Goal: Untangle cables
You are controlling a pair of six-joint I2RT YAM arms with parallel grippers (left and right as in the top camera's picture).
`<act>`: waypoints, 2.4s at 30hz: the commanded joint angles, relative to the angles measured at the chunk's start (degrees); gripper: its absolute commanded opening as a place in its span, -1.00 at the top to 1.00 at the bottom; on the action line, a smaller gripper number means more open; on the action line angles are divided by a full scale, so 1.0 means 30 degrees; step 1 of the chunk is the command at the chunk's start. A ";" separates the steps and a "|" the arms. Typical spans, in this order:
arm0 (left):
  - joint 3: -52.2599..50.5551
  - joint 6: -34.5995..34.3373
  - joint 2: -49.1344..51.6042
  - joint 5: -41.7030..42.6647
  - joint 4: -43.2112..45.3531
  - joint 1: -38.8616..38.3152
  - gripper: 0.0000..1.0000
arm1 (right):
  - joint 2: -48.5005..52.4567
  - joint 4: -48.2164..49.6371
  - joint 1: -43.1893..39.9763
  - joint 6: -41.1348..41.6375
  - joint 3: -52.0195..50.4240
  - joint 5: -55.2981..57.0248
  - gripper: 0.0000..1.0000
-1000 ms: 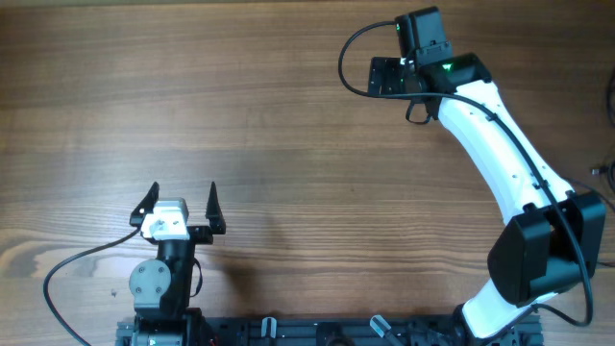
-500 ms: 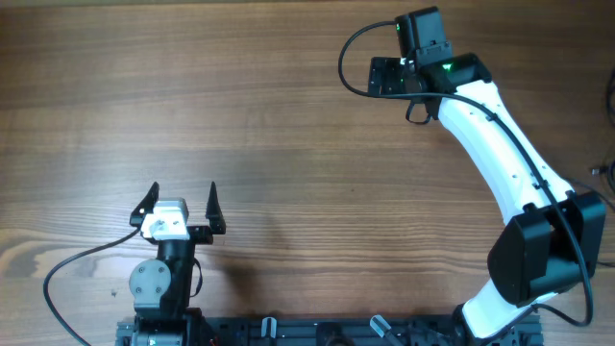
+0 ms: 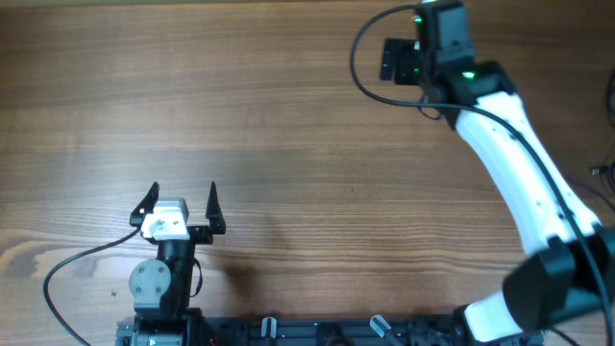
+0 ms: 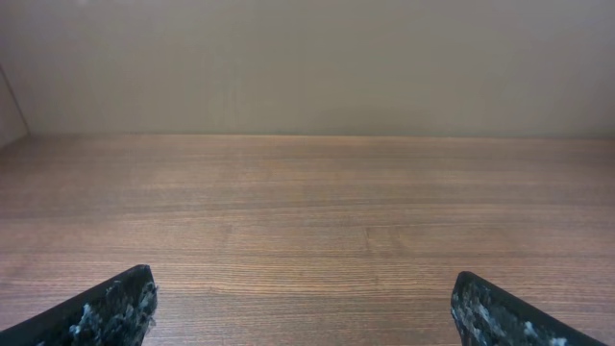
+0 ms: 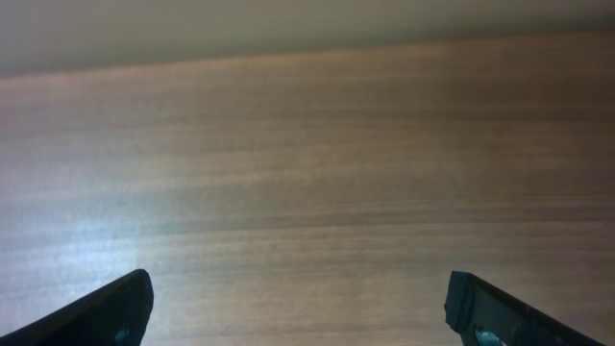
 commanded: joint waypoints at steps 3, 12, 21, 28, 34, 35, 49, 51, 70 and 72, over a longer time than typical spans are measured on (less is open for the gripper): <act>-0.0109 0.0291 -0.0168 -0.0117 0.0044 0.0117 -1.00 | -0.2710 0.2113 -0.0430 -0.0175 -0.3395 0.0459 -1.00; -0.0109 0.0291 -0.0168 -0.0117 0.0044 0.0117 -1.00 | -0.8342 0.8182 -0.0546 -0.0168 -1.0644 0.0131 -0.99; -0.0109 0.0291 -0.0168 -0.0117 0.0051 0.0117 -1.00 | -1.3996 1.0302 -0.2178 -0.1020 -1.5526 -0.2076 -0.99; -0.0109 0.0291 -0.0168 -0.0117 0.0051 0.0117 -1.00 | -1.8542 1.0426 -0.2215 -0.1158 -1.8688 -0.2084 -0.99; -0.0109 0.0291 -0.0168 -0.0117 0.0051 0.0117 -1.00 | -2.3117 1.1431 -0.2215 -0.1122 -2.2068 -0.2455 -1.00; -0.0109 0.0291 -0.0168 -0.0117 0.0051 0.0117 -1.00 | -2.3700 1.1628 -0.2215 -0.1137 -2.2564 -0.2623 -1.00; -0.0109 0.0291 -0.0168 -0.0117 0.0051 0.0117 -1.00 | -2.8778 1.2619 -0.2856 -0.1173 -2.6578 -0.3198 -1.00; -0.0109 0.0291 -0.0168 -0.0117 0.0044 0.0117 -1.00 | -2.9500 1.2699 -0.3315 -0.1188 -2.6899 -0.3861 -1.00; -0.0109 0.0291 -0.0168 -0.0117 0.0051 0.0117 -1.00 | -3.1780 1.3223 -0.4736 -0.2178 -2.8392 -0.5916 -0.99; -0.0109 0.0291 -0.0168 -0.0117 0.0044 0.0117 -1.00 | -3.1780 1.3216 -0.4809 -0.2186 -2.8392 -0.5858 -0.99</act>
